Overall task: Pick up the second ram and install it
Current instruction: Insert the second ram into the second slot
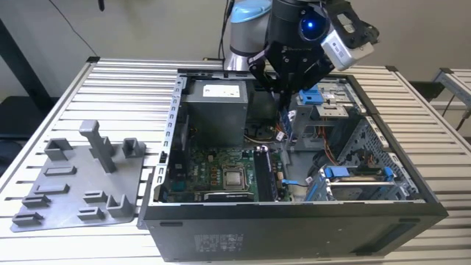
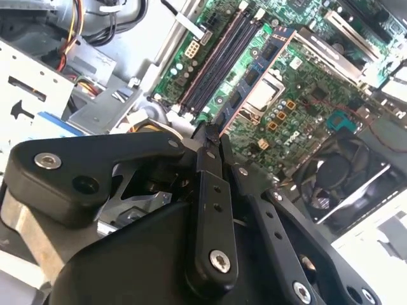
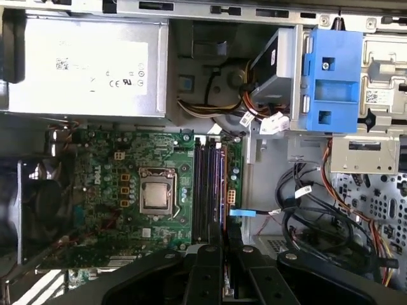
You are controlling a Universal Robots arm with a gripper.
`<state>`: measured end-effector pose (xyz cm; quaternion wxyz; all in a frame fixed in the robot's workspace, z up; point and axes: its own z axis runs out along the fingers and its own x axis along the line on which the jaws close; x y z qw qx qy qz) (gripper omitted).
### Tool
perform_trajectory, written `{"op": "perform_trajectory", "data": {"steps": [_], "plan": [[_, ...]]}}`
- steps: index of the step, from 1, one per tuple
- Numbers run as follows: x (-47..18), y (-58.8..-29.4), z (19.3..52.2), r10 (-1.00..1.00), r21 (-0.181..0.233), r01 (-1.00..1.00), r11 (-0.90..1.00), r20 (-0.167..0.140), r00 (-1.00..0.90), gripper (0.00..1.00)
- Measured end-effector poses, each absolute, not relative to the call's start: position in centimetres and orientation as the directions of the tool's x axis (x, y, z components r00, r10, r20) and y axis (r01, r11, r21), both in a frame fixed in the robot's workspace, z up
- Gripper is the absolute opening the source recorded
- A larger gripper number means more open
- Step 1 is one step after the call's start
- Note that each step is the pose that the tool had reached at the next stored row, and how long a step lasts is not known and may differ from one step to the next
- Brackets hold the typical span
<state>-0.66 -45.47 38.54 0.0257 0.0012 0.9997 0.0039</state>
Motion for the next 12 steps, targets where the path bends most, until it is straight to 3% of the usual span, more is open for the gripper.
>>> {"op": "perform_trajectory", "data": {"steps": [12], "plan": [[-0.66, -45.47, 38.53, 0.102, 0.008, 0.102, 0.995, -0.051, -0.993, 0.14]]}}
